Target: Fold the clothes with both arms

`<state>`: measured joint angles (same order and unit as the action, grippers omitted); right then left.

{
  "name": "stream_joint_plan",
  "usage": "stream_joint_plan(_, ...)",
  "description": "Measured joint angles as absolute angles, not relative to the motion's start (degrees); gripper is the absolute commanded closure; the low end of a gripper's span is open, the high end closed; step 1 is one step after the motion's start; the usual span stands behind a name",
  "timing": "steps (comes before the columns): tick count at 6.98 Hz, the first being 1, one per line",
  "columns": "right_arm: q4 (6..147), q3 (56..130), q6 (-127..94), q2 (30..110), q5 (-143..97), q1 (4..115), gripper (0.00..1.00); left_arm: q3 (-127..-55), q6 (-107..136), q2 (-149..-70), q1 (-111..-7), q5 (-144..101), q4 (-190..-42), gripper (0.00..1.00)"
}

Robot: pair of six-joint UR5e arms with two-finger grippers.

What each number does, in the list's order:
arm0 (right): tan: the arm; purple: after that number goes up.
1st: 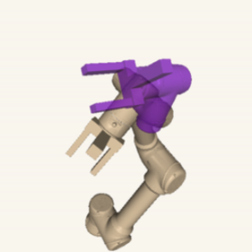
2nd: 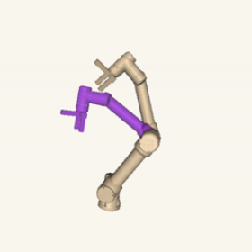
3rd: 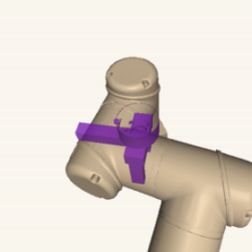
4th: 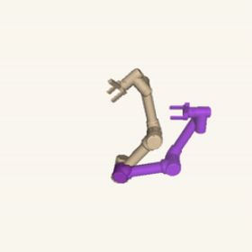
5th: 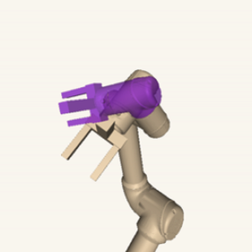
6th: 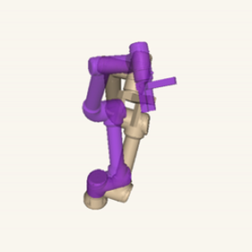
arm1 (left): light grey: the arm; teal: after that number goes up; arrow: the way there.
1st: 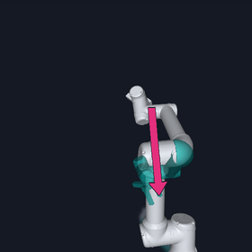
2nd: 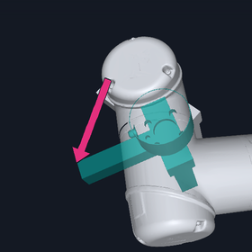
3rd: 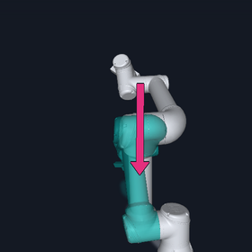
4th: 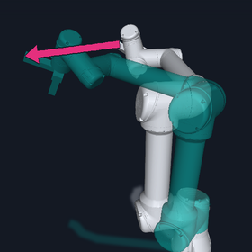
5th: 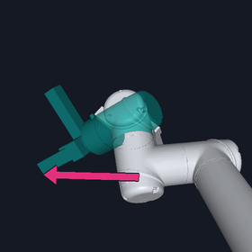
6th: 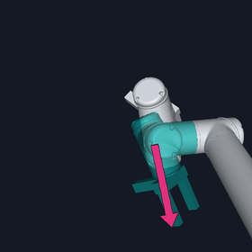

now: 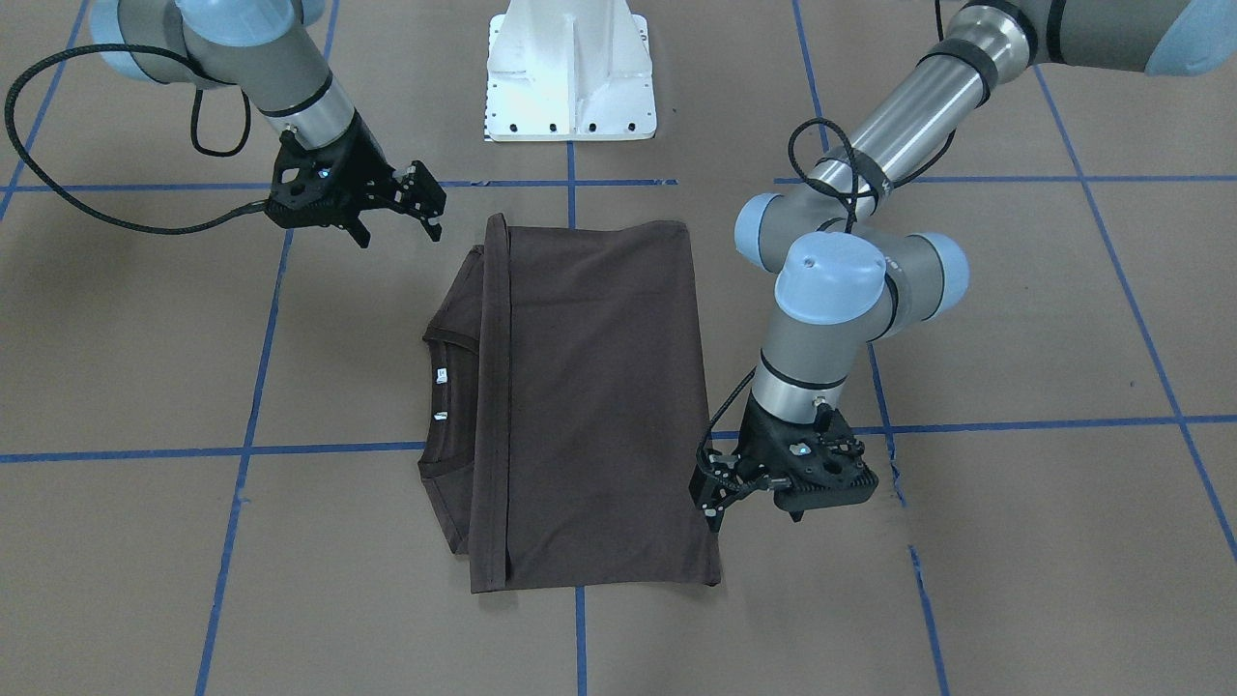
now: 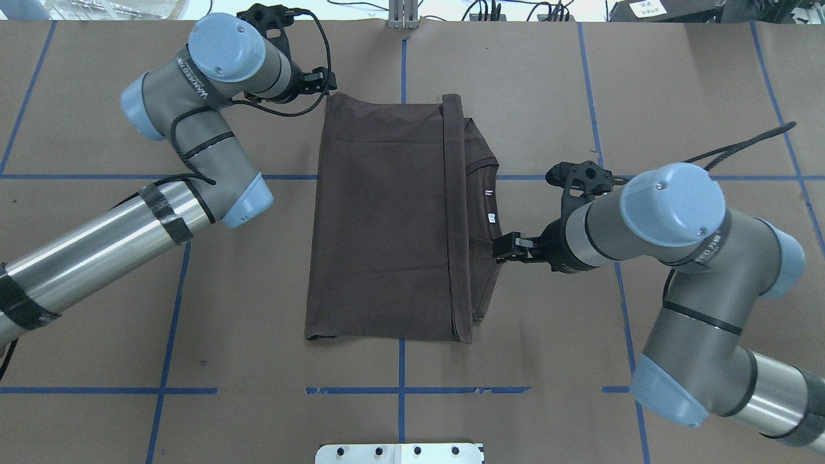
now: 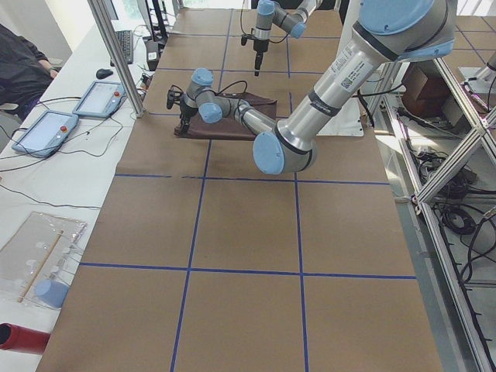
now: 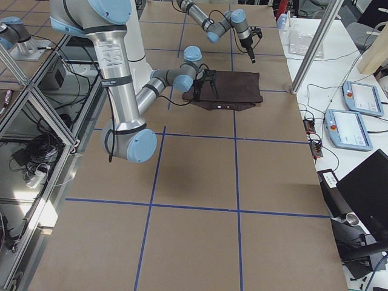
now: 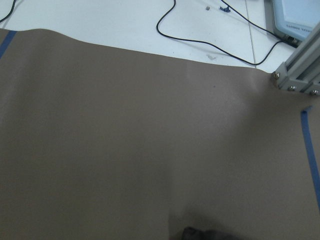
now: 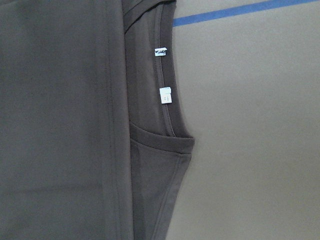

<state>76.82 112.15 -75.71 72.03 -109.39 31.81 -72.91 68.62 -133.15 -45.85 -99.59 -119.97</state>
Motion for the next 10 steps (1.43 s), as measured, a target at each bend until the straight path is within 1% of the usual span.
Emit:
stream_joint_plan(1, 78.64, 107.45, -73.47, 67.75, -109.07, 31.71, 0.0, -81.41, 68.58, -128.63, -45.79, -101.18, -117.32, 0.0)
stream_joint_plan(2, 80.77, 103.26, -71.85, 63.71, -108.87, 31.39, 0.0, -87.8, 68.6, -125.4, -45.68, -102.61, -115.54, 0.0)
stream_joint_plan(3, 84.42, 100.69, -71.07, 60.18, -108.38, 30.33, 0.0, -91.63, 68.69, -123.95, -45.46, -103.38, -113.91, 0.0)
stream_joint_plan(4, 88.14, 99.69, -70.79, 57.89, -107.35, 28.47, 0.0, -93.65, 68.77, -123.43, -45.27, -103.67, -112.66, 0.0)
stream_joint_plan(6, 94.79, 99.57, -70.7, 55.15, -105.65, 24.91, 0.0, -94.78, 68.87, -123.18, -44.99, -103.79, -111.89, 0.0)
stream_joint_plan(10, 100.77, 99.13, -70.61, 54.5, -105.8, 21.17, 0.0, -94.83, 69.06, -123.14, -44.92, -103.96, -111.8, 0.0)
